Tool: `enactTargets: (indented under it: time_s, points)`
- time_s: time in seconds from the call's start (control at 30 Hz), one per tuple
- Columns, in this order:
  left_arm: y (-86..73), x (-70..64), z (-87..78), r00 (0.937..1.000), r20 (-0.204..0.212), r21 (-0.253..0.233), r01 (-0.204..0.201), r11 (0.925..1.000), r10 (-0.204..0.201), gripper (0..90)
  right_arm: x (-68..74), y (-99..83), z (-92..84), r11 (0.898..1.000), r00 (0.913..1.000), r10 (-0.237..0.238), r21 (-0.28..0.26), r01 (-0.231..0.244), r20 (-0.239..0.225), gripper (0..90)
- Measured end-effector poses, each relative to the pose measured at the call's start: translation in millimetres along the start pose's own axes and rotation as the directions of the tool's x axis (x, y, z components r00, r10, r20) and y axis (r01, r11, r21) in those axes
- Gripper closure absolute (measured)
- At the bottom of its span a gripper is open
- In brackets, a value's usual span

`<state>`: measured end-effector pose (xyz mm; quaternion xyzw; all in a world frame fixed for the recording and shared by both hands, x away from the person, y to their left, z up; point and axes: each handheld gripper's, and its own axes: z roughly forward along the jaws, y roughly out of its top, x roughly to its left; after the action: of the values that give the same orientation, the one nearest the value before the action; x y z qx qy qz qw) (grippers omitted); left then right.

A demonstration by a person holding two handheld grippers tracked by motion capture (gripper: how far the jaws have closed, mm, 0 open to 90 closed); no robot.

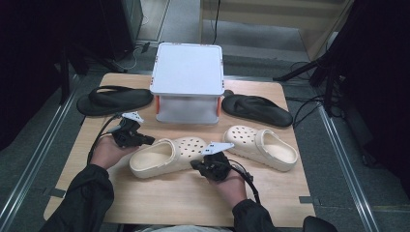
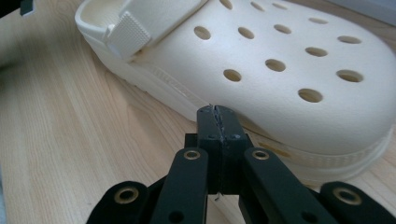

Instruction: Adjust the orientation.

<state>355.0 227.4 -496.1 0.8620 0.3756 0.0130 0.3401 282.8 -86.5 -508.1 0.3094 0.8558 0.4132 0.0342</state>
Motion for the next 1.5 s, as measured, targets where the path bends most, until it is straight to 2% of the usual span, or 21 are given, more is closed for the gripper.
enactTargets:
  time_s: [0.2,0.3,0.53,0.7,0.87,0.97,1.07,1.27,1.37,1.5]
  points:
    - [-1.9,-2.4,1.8,1.0,-0.002,0.008,-0.004,1.0,0.004,89.9,3.1,1.1,7.1,1.0,0.9998,-0.017,0.021,0.017,-0.006,90.0]
    - [-3.5,-3.0,1.7,1.0,-0.006,0.0,0.004,1.0,-0.004,89.9,2.7,2.3,9.5,1.0,0.9998,-0.02,0.023,0.02,0.007,90.0]
    - [-11.2,-5.8,-2.6,0.9996,-0.003,-0.003,0.029,0.9996,-0.029,90.0,-1.9,5.9,11.3,1.0,0.9999,-0.001,0.027,0.001,0.011,90.0]
    - [-16.0,-9.1,-4.9,0.999,-0.011,-0.011,0.044,0.999,-0.044,90.0,-8.4,9.0,13.0,0.999,0.9995,0.029,0.027,-0.029,-0.009,90.0]
    - [-21.0,-14.5,-6.9,0.9987,-0.013,-0.013,0.049,0.9987,-0.049,90.0,-13.6,12.2,13.9,0.999,0.9991,0.042,0.03,-0.042,0.003,90.0]
    - [-24.3,-17.3,-7.4,0.9963,0.001,-0.012,0.086,0.9962,-0.086,90.0,-17.3,14.4,15.2,0.997,0.9976,0.069,0.029,-0.069,-0.001,90.0]
    - [-26.9,-21.9,-8.3,0.9966,0.003,-0.007,0.083,0.9966,-0.083,89.9,-21.9,17.1,16.3,0.996,0.9967,0.082,0.032,-0.082,0.0,90.0]
    - [-31.5,-34.7,-9.0,0.9973,0.001,-0.001,0.073,0.9973,-0.073,89.9,-27.8,23.5,17.8,0.997,0.9977,0.067,0.029,-0.067,0.001,90.0]
    - [-32.8,-41.6,-10.6,0.9976,0.006,-0.013,0.069,0.9975,-0.069,89.8,-29.3,27.5,18.6,0.998,0.998,0.064,0.024,-0.064,0.0,90.0]
    - [-36.4,-49.4,-10.4,0.9957,0.015,-0.013,0.091,0.9957,-0.091,89.8,-30.8,31.2,20.7,0.998,0.9986,0.053,0.022,-0.054,0.001,90.0]
